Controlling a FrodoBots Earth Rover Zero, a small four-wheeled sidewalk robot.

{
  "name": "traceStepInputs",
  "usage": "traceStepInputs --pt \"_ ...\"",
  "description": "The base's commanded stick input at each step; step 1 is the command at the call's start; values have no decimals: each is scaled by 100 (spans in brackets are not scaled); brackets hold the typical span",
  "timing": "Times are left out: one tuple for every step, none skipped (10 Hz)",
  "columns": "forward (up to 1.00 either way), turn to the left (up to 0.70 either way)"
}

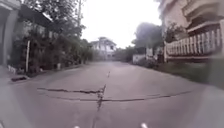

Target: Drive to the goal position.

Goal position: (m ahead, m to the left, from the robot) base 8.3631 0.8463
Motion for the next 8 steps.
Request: traceStepInputs --pt "100 1" --pt "100 1" --pt "100 1" --pt "100 1" --pt "100 1" --pt "100 1" --pt "100 1" --pt "100 1"
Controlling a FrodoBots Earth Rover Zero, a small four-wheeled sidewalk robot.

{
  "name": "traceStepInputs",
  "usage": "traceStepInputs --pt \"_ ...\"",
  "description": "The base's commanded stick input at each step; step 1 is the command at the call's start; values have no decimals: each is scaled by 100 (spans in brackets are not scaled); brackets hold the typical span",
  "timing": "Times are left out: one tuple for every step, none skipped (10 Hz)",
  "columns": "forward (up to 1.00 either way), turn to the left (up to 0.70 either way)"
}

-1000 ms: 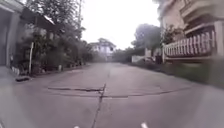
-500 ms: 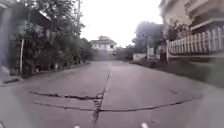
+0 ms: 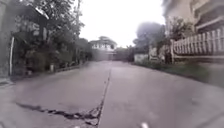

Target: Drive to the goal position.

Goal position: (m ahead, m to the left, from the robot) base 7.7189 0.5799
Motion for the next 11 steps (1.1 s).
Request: traceStepInputs --pt "100 1" --pt "100 1" --pt "100 1" --pt "100 1" --pt "100 1" --pt "100 1" --pt "100 1" --pt "100 1" --pt "100 1" --pt "100 1" --pt "100 1"
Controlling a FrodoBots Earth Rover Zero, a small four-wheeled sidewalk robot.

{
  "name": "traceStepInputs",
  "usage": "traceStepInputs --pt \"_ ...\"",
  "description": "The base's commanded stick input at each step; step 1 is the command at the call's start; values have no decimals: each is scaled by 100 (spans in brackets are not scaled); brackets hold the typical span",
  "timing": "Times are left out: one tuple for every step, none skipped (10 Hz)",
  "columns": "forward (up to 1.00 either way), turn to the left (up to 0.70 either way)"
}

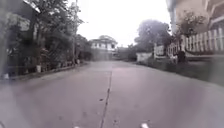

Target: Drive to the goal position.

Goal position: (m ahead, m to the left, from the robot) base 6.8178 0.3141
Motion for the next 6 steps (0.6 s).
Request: traceStepInputs --pt "100 1" --pt "100 1" --pt "100 1" --pt "100 1" --pt "100 1" --pt "100 1"
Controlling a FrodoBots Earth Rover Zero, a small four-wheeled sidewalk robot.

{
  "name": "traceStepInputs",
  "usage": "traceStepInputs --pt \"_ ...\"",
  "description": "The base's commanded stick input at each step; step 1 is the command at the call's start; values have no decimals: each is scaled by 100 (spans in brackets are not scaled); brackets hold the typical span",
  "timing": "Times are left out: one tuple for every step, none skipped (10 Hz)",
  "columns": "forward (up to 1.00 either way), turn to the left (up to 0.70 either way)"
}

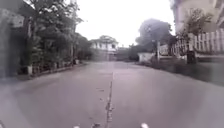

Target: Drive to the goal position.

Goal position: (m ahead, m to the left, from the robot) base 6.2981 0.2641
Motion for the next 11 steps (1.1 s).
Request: traceStepInputs --pt "100 1" --pt "100 1" --pt "100 1" --pt "100 1" --pt "100 1" --pt "100 1" --pt "100 1" --pt "100 1" --pt "100 1" --pt "100 1" --pt "100 1"
